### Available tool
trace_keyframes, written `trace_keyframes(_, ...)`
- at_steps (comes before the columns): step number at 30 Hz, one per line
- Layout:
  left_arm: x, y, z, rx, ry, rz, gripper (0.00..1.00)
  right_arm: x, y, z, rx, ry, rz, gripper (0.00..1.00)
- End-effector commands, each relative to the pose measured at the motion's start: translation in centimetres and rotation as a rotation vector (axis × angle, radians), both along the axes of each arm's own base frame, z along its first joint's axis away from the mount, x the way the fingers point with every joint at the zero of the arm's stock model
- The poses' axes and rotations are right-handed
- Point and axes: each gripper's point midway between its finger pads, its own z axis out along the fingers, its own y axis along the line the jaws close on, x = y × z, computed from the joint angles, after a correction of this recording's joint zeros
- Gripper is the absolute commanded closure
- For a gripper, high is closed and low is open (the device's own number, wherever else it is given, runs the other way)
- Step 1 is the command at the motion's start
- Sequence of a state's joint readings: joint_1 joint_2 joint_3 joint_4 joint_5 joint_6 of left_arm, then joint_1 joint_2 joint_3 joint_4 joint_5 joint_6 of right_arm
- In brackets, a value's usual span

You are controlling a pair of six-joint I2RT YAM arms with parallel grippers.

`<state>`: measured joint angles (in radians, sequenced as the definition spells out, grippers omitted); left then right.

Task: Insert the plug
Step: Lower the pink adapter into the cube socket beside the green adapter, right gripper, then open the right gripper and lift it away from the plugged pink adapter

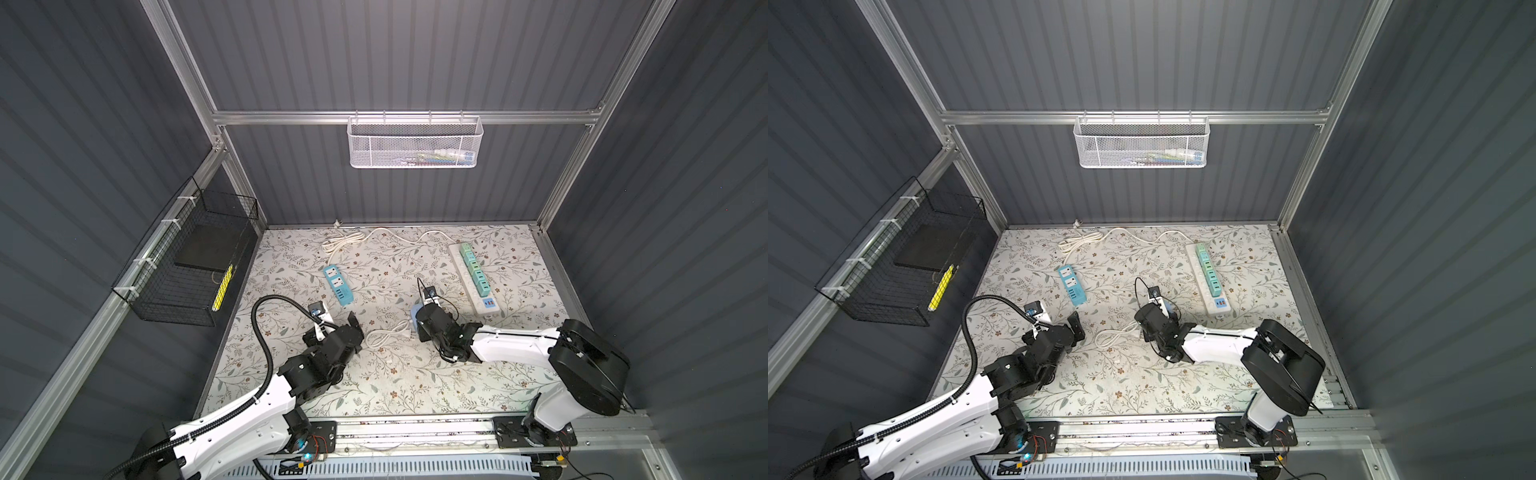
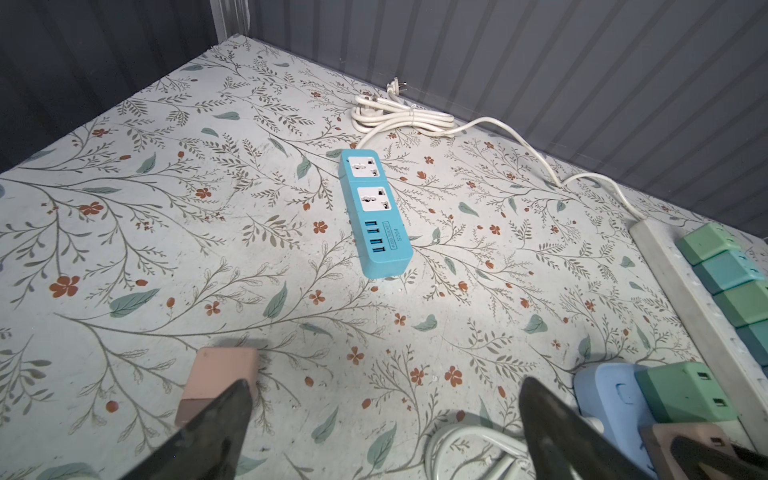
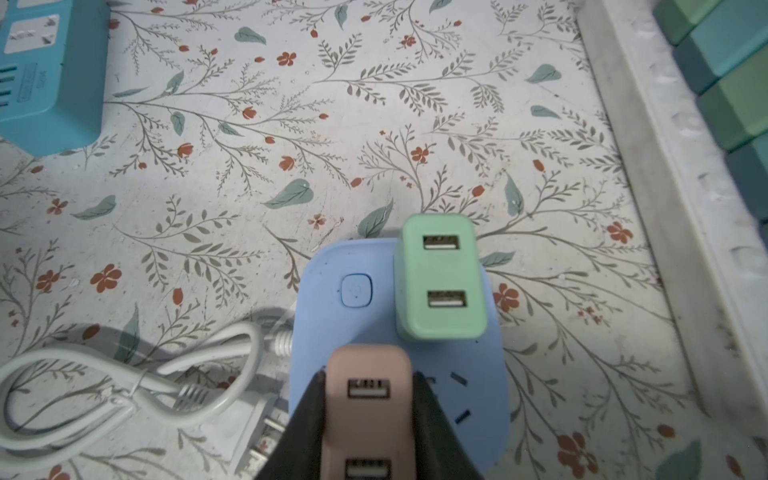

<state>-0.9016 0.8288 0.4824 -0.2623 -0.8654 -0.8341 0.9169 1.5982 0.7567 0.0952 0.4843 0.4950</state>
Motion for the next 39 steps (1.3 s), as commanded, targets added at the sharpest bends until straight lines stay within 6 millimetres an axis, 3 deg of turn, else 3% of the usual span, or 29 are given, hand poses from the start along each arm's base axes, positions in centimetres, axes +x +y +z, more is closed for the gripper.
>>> trace_keyframes(1,0.2,-0.5,1.1,-0.035,-0.017,-0.012,0.0,-4.5,-4.8,-7.3,-0.172,0.242,-0.046,0.86)
trace_keyframes(5,0.1,-0.4,1.3,-0.049,-0.025,-0.019,0.0,-5.4,-5.2,-8.7,-0.223,0.274,-0.035,0.86)
trace_keyframes(9,-0.2,0.0,1.6,-0.038,-0.031,-0.022,0.0,-5.4,-5.0,-8.3,-0.194,0.267,-0.032,0.81)
trace_keyframes(16,-0.6,0.8,1.7,-0.039,-0.026,-0.005,0.0,-3.9,-3.0,-4.3,-0.182,0.197,0.031,0.71)
trace_keyframes(23,-0.6,1.6,2.5,-0.016,-0.055,0.021,0.0,-3.4,-2.0,-2.7,-0.167,0.168,0.076,0.45)
trace_keyframes(29,-0.4,1.5,3.9,0.015,-0.071,0.016,0.0,-3.2,-0.9,3.5,-0.052,0.08,0.126,0.36)
trace_keyframes(32,-0.3,1.3,4.3,0.009,-0.067,0.01,0.0,-3.0,-1.1,5.4,-0.021,0.064,0.13,0.35)
trace_keyframes(39,0.0,0.4,4.3,0.011,-0.049,-0.009,0.0,-0.3,-2.4,4.7,-0.045,0.099,0.073,0.36)
